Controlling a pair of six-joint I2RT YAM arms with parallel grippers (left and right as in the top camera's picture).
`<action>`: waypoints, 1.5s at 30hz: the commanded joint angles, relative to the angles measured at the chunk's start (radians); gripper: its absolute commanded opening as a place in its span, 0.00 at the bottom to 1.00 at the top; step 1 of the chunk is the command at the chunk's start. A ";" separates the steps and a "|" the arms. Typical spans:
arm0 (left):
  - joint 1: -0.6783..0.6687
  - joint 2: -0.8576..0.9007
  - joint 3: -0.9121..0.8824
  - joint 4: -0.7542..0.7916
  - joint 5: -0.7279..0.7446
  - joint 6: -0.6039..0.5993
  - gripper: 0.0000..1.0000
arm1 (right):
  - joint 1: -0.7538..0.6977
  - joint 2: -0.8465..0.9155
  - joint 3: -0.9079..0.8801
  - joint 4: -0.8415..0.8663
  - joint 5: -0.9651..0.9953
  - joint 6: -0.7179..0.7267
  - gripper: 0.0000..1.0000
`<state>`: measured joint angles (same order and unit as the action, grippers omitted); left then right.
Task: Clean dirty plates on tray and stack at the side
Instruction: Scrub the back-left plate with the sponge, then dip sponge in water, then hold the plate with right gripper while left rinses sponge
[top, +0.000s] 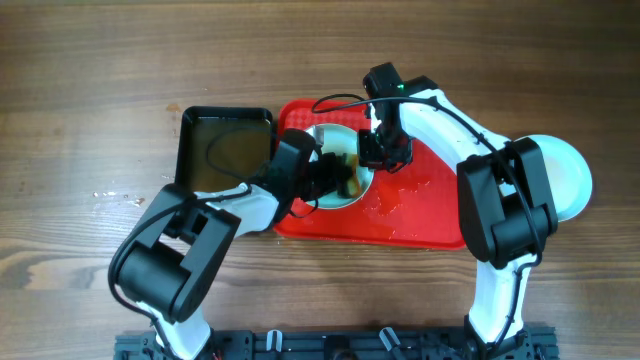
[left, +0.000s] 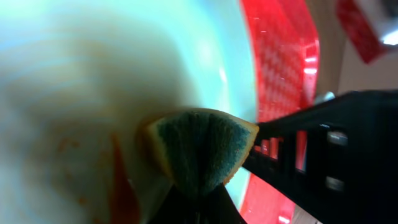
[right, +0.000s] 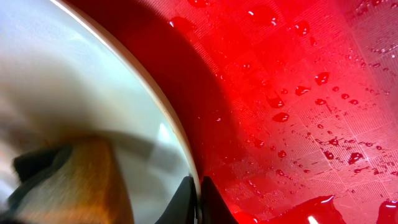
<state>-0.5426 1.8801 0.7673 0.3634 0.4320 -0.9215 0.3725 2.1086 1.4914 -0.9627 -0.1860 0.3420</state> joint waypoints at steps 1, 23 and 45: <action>0.000 0.032 0.003 -0.009 -0.078 -0.025 0.04 | 0.009 0.014 -0.013 0.008 0.029 -0.012 0.04; 0.099 -0.426 0.003 -0.340 -0.309 0.551 0.04 | 0.009 0.014 -0.013 0.000 0.029 -0.027 0.04; 0.325 -0.204 0.003 -0.692 -0.450 0.683 0.47 | 0.009 0.014 -0.013 -0.007 0.029 -0.027 0.04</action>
<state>-0.2222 1.6367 0.7734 -0.3286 -0.0288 -0.2626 0.3744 2.1086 1.4914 -0.9565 -0.1864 0.3340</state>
